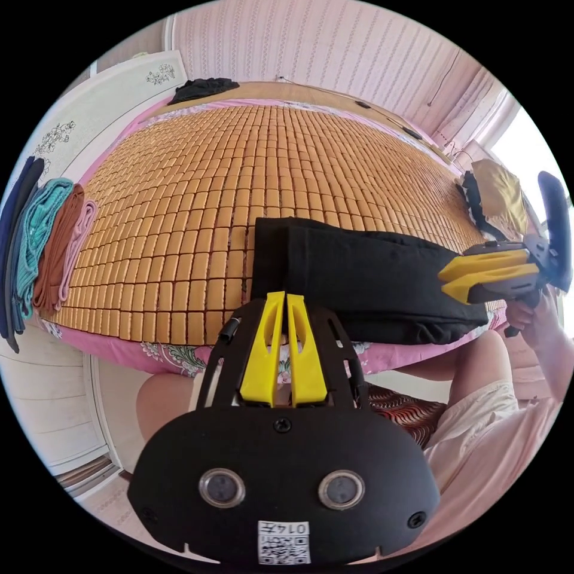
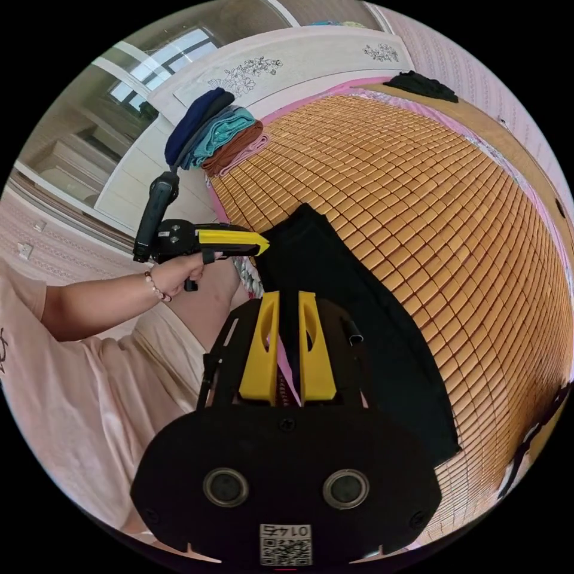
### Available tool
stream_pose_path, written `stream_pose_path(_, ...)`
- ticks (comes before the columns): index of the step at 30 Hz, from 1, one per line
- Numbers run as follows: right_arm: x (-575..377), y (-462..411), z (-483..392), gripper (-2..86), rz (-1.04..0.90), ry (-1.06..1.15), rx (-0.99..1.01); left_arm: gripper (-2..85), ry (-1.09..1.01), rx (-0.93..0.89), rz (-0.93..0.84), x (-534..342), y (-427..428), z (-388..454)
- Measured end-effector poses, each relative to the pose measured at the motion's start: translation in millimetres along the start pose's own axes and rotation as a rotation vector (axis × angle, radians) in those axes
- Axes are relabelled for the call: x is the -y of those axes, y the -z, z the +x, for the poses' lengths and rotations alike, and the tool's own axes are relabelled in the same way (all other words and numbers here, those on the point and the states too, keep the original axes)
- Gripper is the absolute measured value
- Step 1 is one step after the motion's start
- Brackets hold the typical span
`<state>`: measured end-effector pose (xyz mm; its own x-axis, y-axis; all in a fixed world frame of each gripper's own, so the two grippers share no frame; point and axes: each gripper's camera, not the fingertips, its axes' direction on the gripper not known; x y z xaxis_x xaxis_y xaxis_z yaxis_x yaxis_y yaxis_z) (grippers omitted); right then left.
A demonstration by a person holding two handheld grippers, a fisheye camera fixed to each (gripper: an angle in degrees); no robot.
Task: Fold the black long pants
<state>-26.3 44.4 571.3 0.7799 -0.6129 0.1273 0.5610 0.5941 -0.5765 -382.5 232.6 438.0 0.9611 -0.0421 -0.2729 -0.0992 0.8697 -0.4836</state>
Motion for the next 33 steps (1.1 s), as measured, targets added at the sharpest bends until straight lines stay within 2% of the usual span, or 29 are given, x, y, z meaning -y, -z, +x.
stream_pose_path(8, 129.3, -36.0, -27.2, 8.8, -0.175, 0.216, -0.210, 7.3, 0.079, -0.038, -0.005, -4.5, 0.3, 5.3)
stream_pose_path(13, 158.5, -67.8, -26.4, 8.1, -0.333, 0.231, -0.270, 5.0, 0.026, -0.073, -0.029, -3.6, -7.5, 16.6)
stream_pose_path(19, 166.7, -43.7, -15.5, 2.3, -0.276, 0.223, -0.175, -0.4, -0.068, -0.020, -0.015, -4.6, -3.7, 40.1)
stream_pose_path(26, 167.0, 22.8, -13.3, 2.1, -0.051, 0.213, -0.104, -0.9, -0.107, -0.027, 0.184, -15.9, 39.3, 58.8)
stream_pose_path(28, 177.7, 21.3, -10.0, 2.9, -0.064, 0.193, -0.095, -0.9, -0.065, -0.014, 0.209, -14.8, 42.9, 53.3)
stream_pose_path(31, 189.5, 9.2, 6.2, 5.1, -0.164, 0.109, -0.090, -0.8, 0.034, 0.018, 0.113, -7.6, 16.9, 38.8)
stream_pose_path(33, 179.6, 23.2, 14.6, 5.2, -0.105, 0.070, -0.092, -0.7, 0.098, 0.010, 0.022, -4.1, -1.0, 29.9)
